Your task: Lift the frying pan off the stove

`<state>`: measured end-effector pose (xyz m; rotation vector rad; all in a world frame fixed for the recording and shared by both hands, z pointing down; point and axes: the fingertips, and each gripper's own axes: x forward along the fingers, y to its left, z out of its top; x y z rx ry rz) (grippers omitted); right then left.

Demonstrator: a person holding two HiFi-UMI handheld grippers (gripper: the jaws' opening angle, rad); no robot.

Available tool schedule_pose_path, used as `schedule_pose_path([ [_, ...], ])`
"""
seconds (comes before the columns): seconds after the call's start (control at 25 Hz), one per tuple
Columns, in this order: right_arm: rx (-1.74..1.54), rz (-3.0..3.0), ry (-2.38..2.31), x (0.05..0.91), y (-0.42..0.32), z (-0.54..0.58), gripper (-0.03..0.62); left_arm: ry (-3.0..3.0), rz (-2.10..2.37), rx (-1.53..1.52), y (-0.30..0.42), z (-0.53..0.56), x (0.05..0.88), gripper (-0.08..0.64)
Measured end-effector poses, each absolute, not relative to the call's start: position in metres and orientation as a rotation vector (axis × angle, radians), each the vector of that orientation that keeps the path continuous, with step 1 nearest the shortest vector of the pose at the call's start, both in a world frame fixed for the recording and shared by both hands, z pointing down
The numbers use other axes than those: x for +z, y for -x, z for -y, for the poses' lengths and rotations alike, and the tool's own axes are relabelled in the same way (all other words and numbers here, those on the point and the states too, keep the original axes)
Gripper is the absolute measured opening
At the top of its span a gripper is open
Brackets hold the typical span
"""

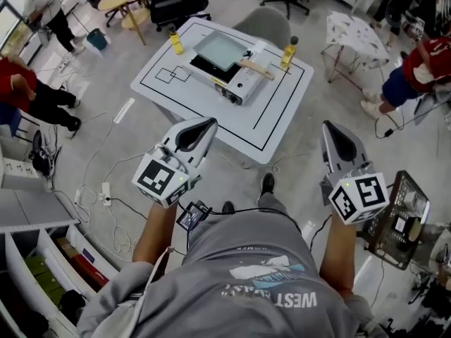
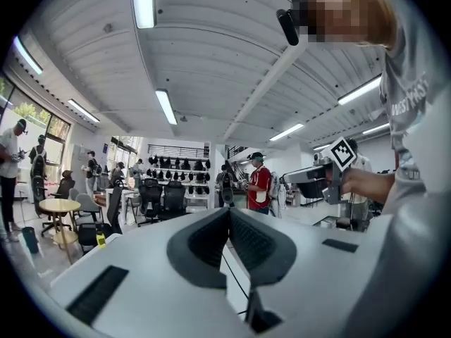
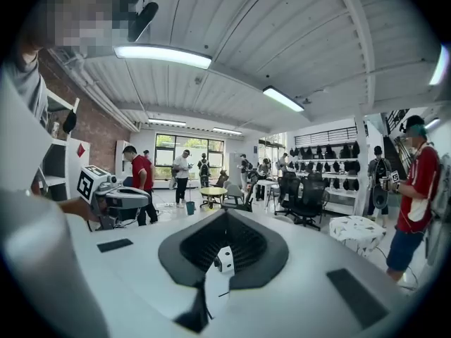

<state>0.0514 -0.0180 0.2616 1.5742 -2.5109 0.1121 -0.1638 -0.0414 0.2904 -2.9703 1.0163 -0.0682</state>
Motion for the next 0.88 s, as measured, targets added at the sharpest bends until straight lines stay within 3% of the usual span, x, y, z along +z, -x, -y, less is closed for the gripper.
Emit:
schedule_pose_path([
  [0.4, 0.123, 2.687, -1.339, 0.265, -0.048, 0.113, 0.011, 2.837, -1.369, -0.132, 0.182, 0.073, 0.289, -0.003],
  [0.88, 0.144, 2.820, -1.101, 0.272, -0.058, 0.201, 0.011, 2.741, -1.609, -0.184, 0.153, 0.113, 0.296, -0.003],
])
